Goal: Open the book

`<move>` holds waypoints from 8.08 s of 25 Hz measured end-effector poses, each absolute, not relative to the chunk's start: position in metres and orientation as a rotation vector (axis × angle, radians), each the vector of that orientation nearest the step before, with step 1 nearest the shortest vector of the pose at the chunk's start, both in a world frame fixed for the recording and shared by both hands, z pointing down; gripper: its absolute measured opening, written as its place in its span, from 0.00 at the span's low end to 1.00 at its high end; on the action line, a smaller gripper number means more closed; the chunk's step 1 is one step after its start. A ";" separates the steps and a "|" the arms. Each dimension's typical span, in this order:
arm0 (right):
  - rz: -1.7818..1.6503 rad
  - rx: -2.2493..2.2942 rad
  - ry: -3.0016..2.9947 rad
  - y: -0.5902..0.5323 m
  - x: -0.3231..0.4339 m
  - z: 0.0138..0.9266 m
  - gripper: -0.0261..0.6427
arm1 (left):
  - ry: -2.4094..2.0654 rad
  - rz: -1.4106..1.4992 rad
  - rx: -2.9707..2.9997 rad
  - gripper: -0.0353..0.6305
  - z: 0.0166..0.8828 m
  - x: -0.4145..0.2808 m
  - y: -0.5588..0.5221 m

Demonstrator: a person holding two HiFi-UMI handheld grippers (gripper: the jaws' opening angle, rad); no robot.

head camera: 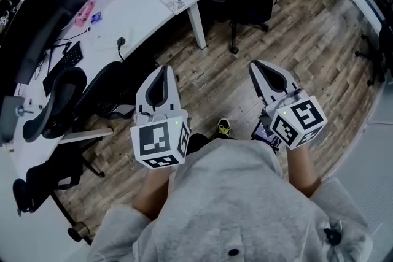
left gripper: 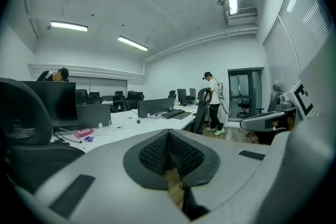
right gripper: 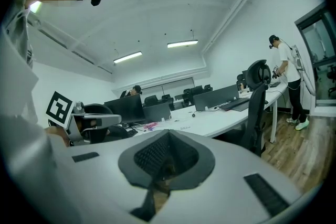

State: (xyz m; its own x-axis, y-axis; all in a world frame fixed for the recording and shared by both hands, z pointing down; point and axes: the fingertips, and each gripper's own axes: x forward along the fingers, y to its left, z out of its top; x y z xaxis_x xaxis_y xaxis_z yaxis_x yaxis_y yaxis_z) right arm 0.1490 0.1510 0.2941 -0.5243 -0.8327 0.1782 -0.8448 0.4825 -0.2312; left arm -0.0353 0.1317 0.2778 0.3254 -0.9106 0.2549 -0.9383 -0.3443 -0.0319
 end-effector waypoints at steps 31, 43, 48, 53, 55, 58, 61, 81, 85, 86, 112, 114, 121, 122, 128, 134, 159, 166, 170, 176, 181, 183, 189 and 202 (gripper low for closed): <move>0.494 1.414 -2.685 0.072 0.136 0.312 0.08 | -1.754 0.357 2.442 0.07 0.280 -0.046 0.055; 0.536 1.386 -2.650 -0.001 0.127 0.326 0.08 | -1.716 0.381 2.403 0.07 0.300 -0.050 -0.022; 0.549 1.390 -2.637 -0.033 0.119 0.325 0.08 | -1.718 0.362 2.387 0.07 0.299 -0.062 -0.059; 0.534 1.381 -2.625 -0.063 0.105 0.321 0.08 | -1.719 0.339 2.380 0.07 0.296 -0.074 -0.088; 0.528 1.374 -2.623 -0.075 0.098 0.321 0.08 | -1.720 0.333 2.371 0.07 0.298 -0.081 -0.099; 0.518 1.360 -2.620 -0.090 0.087 0.319 0.08 | -1.725 0.327 2.363 0.07 0.299 -0.090 -0.114; 0.509 1.361 -2.612 -0.103 0.079 0.317 0.08 | -1.729 0.322 2.365 0.07 0.297 -0.099 -0.130; 0.465 1.381 -2.538 -0.176 0.045 0.322 0.08 | -1.656 0.270 2.407 0.07 0.306 -0.117 -0.208; 0.470 1.390 -2.530 -0.183 0.044 0.326 0.08 | -1.650 0.275 2.408 0.07 0.309 -0.120 -0.215; 0.470 1.392 -2.529 -0.185 0.044 0.326 0.08 | -1.649 0.277 2.408 0.07 0.309 -0.121 -0.216; 0.586 1.360 -2.473 -0.246 0.073 0.352 0.08 | -1.660 0.364 2.316 0.07 0.329 -0.114 -0.261; 0.609 1.355 -2.463 -0.253 0.077 0.358 0.08 | -1.667 0.383 2.293 0.07 0.334 -0.114 -0.266; 0.704 1.337 -2.439 -0.275 0.090 0.386 0.08 | -1.655 0.470 2.232 0.07 0.364 -0.105 -0.280; 0.725 1.330 -2.437 -0.277 0.091 0.391 0.08 | -1.649 0.489 2.222 0.07 0.370 -0.104 -0.280; 0.856 1.280 -2.418 -0.284 0.101 0.424 0.08 | -1.618 0.584 2.164 0.07 0.405 -0.096 -0.283; 0.980 1.221 -2.390 -0.288 0.101 0.458 0.09 | -1.606 0.641 2.101 0.07 0.436 -0.091 -0.289; 1.411 1.067 -2.347 -0.292 0.110 0.562 0.22 | -1.388 0.856 2.011 0.07 0.561 -0.040 -0.300; 1.529 1.045 -2.379 -0.293 0.110 0.558 0.22 | -1.387 0.877 1.993 0.07 0.564 -0.039 -0.301; 1.521 1.016 -2.393 -0.292 0.109 0.554 0.22 | -1.388 0.889 1.985 0.07 0.563 -0.039 -0.300; 1.576 0.922 -2.455 -0.290 0.107 0.540 0.22 | -1.388 0.884 1.964 0.07 0.563 -0.039 -0.301; 1.598 0.782 -2.501 -0.288 0.098 0.536 0.22 | -1.397 0.889 1.956 0.07 0.564 -0.040 -0.300; 1.554 0.784 -2.482 -0.289 0.098 0.544 0.22 | -1.400 0.891 1.955 0.07 0.565 -0.040 -0.300; 1.517 0.815 -2.493 -0.296 0.092 0.541 0.19 | -1.405 0.881 1.950 0.07 0.564 -0.039 -0.300; 1.419 1.041 -2.446 -0.304 0.087 0.530 0.11 | -1.393 0.803 1.955 0.07 0.552 -0.041 -0.301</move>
State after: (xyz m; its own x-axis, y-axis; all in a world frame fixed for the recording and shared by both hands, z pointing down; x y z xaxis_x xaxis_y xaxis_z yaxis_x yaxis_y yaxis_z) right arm 0.0871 -0.3039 0.5297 -0.7541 -0.4980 0.4282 -0.6190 0.3207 -0.7170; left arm -0.0413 -0.3013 0.5522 0.2662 -0.5915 0.7611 -0.9551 -0.2686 0.1253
